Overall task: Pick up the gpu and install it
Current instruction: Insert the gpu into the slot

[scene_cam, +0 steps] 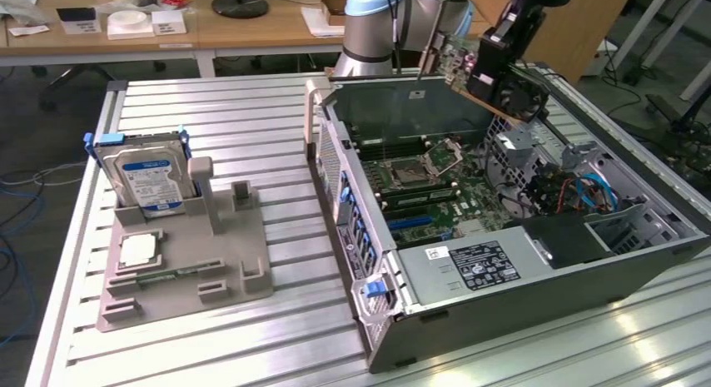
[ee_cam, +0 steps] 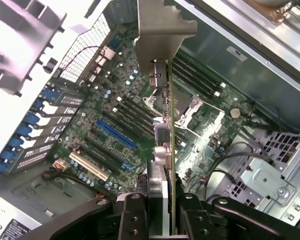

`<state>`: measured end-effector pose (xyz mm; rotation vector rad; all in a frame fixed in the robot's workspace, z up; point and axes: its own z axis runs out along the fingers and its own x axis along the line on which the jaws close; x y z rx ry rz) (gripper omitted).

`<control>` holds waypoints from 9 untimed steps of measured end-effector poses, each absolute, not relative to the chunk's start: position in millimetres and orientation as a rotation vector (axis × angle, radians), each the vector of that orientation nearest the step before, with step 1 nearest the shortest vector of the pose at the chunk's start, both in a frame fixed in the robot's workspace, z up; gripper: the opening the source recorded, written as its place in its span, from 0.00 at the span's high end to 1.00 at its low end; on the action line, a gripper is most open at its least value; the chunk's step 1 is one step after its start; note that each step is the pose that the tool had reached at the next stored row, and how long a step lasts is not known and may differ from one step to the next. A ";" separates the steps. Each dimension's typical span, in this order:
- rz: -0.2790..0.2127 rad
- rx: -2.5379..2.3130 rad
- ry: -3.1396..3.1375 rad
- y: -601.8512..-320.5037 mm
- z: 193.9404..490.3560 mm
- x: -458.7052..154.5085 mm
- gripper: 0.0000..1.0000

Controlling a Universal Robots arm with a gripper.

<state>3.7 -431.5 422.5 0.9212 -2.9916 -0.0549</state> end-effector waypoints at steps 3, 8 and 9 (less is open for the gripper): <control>-0.055 0.971 -2.975 -431.5 422.5 3.7 0.72; -0.054 1.052 -2.946 -431.5 422.5 3.7 0.72; -0.054 1.067 -2.941 -431.5 422.5 3.7 0.72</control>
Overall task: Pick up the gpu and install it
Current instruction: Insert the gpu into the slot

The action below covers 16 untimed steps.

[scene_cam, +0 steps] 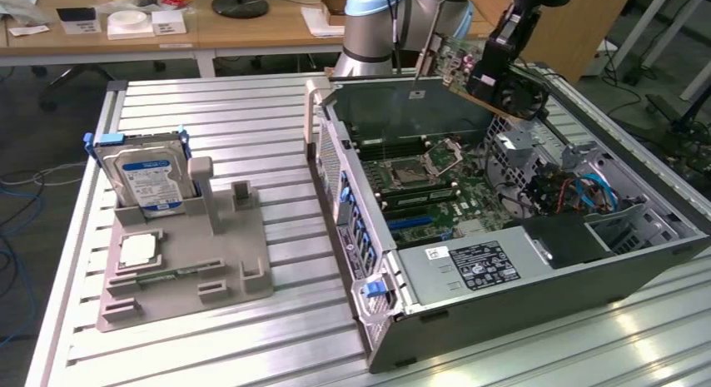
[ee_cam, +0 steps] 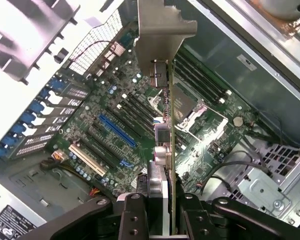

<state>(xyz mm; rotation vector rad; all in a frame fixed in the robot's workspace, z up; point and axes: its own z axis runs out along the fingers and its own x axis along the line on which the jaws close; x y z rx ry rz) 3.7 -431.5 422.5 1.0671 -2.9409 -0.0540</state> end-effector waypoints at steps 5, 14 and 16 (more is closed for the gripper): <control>-0.054 1.146 -2.910 -431.5 422.5 3.7 0.72; -0.053 1.281 -2.851 -431.5 422.5 3.7 0.72; -0.053 1.311 -2.837 -431.5 422.5 3.7 0.72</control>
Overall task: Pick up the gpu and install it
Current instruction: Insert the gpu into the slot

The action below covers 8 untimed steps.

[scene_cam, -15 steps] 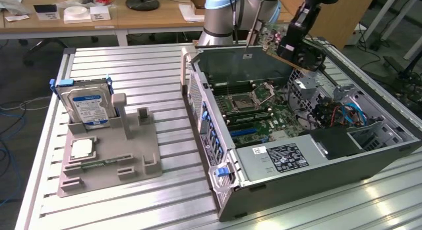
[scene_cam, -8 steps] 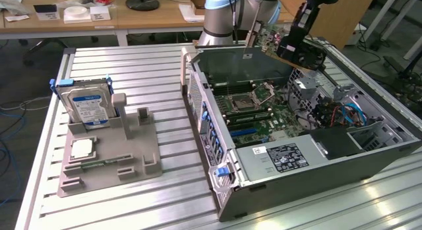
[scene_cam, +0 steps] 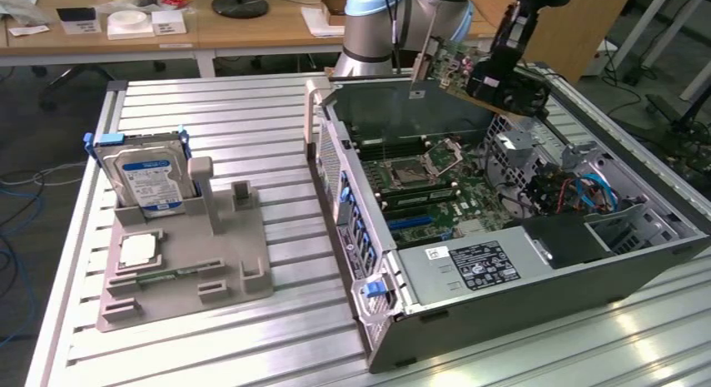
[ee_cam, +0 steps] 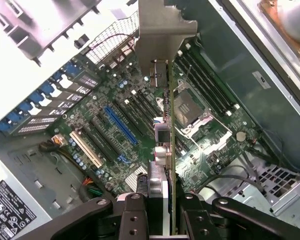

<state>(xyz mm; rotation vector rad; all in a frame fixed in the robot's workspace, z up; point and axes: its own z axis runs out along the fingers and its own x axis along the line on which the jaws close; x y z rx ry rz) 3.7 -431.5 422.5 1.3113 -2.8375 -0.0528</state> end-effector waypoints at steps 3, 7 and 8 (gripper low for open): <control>-0.053 1.355 -2.816 -431.5 422.5 3.7 0.72; -0.052 1.414 -2.786 -431.5 422.5 3.7 0.72; -0.052 1.429 -2.779 -431.5 422.5 3.7 0.72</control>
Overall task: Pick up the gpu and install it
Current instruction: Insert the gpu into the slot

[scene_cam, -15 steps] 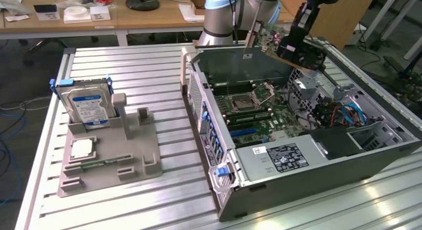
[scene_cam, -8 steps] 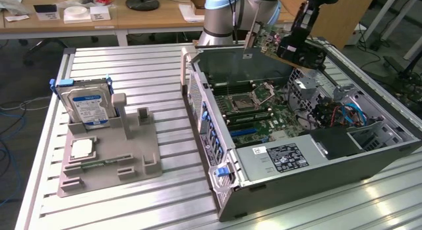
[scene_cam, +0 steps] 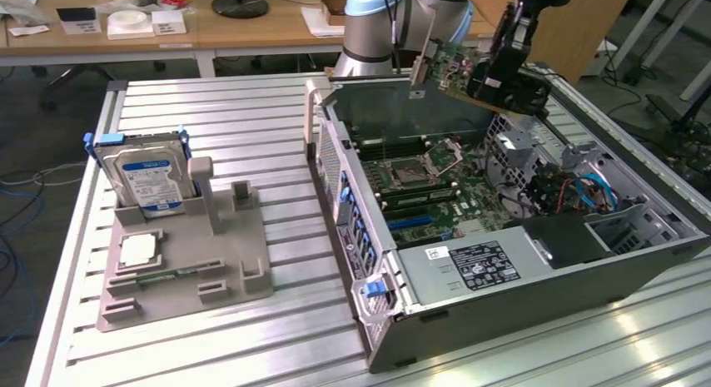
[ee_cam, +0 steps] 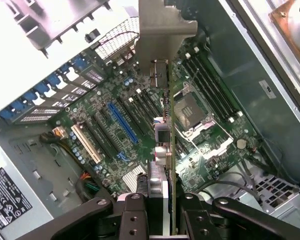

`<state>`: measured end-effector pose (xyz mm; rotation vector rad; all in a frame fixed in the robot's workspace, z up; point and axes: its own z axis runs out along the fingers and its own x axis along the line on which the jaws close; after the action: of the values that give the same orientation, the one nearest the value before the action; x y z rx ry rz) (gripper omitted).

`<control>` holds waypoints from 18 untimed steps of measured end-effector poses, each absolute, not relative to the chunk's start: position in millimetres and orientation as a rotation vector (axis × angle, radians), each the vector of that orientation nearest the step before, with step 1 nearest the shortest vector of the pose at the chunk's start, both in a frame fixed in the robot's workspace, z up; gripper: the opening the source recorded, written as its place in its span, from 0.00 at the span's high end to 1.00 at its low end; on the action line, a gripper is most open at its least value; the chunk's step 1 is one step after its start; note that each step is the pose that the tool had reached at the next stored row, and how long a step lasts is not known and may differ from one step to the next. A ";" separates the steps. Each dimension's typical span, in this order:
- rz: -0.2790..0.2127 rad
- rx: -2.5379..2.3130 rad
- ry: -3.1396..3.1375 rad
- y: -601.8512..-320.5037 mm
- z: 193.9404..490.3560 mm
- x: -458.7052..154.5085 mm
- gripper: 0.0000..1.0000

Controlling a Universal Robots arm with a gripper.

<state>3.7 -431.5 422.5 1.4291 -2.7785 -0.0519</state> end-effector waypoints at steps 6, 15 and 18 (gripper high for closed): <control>-0.051 1.518 -2.730 -431.5 422.5 3.7 0.72; -0.049 1.652 -2.649 -431.5 422.4 3.7 0.72; -0.042 1.697 -2.628 -431.6 422.1 3.7 0.72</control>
<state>3.7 -431.6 422.1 1.6973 -2.6279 -0.0420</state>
